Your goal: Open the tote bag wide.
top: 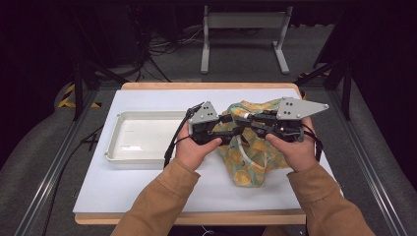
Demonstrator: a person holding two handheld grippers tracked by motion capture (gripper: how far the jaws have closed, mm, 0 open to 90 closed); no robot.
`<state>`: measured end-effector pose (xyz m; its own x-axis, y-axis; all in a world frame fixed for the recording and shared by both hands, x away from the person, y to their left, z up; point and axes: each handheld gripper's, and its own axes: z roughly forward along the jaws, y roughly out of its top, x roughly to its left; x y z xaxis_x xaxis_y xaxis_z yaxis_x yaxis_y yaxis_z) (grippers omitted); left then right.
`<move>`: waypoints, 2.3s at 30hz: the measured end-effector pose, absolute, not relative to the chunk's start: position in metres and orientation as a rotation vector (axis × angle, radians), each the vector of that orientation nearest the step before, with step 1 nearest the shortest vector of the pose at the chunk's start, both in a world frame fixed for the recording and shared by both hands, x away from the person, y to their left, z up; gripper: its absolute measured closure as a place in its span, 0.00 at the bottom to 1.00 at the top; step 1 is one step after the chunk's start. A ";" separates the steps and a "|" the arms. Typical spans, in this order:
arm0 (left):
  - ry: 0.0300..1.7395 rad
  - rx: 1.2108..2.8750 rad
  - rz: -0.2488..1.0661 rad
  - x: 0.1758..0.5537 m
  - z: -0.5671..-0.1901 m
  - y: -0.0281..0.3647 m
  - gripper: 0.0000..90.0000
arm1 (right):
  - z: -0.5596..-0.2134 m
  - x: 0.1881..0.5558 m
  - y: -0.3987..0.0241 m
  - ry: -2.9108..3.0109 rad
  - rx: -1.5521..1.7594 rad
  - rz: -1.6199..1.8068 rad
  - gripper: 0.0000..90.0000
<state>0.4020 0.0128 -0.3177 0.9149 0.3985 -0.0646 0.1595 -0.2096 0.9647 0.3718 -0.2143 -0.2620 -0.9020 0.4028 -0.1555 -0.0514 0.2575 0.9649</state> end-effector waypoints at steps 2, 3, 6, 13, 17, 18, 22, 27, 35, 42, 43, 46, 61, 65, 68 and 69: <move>0.417 1.787 0.232 0.402 -0.317 0.013 0.67 | -0.262 0.372 -0.214 2.164 0.322 1.681 0.96; 0.417 1.787 0.229 0.401 -0.317 0.013 0.67 | -0.262 0.371 -0.215 2.165 0.324 1.681 0.96; 0.413 1.789 0.232 0.400 -0.317 0.014 0.77 | -0.262 0.371 -0.216 2.162 0.326 1.682 0.96; 0.419 1.793 0.240 0.399 -0.316 0.016 0.95 | -0.263 0.371 -0.218 2.163 0.331 1.677 0.96; 0.419 1.792 0.235 0.399 -0.315 0.017 0.98 | -0.264 0.369 -0.220 2.162 0.339 1.674 0.95; 0.420 1.790 0.234 0.399 -0.315 0.018 0.98 | -0.264 0.368 -0.221 2.163 0.340 1.670 0.94; 0.431 1.787 0.238 0.400 -0.315 0.020 0.99 | -0.265 0.364 -0.226 2.160 0.354 1.663 0.89; 0.447 1.781 0.243 0.402 -0.316 0.023 0.99 | -0.267 0.356 -0.239 2.148 0.437 1.720 0.77; 0.459 1.771 0.239 0.403 -0.315 0.025 0.99 | -0.271 0.335 -0.267 2.066 0.531 1.667 0.43; 0.465 1.766 0.238 0.404 -0.315 0.027 0.99 | -0.283 0.323 -0.292 2.012 0.617 1.567 0.36; 0.464 1.766 0.243 0.404 -0.315 0.028 0.99 | -0.286 0.322 -0.297 2.002 0.636 1.562 0.36; 0.475 1.758 0.235 0.406 -0.316 0.030 0.98 | -0.292 0.322 -0.307 1.989 0.684 1.561 0.35; 0.490 1.752 0.229 0.405 -0.318 0.037 0.98 | -0.318 0.352 -0.361 1.909 0.928 1.487 0.31; 0.490 1.752 0.229 0.406 -0.318 0.037 0.98 | -0.320 0.360 -0.366 1.913 0.934 1.496 0.31; 0.492 1.747 0.226 0.406 -0.319 0.037 0.98 | -0.322 0.369 -0.368 1.918 0.915 1.528 0.31; 0.492 1.747 0.226 0.406 -0.319 0.037 0.98 | -0.322 0.369 -0.368 1.918 0.915 1.528 0.31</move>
<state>0.4063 0.0374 -0.3186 0.8899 0.4421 -0.1124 0.2035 -0.1641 0.9652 0.3687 -0.3676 -0.3217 -0.6375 0.7703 0.0141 0.1862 0.1363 0.9730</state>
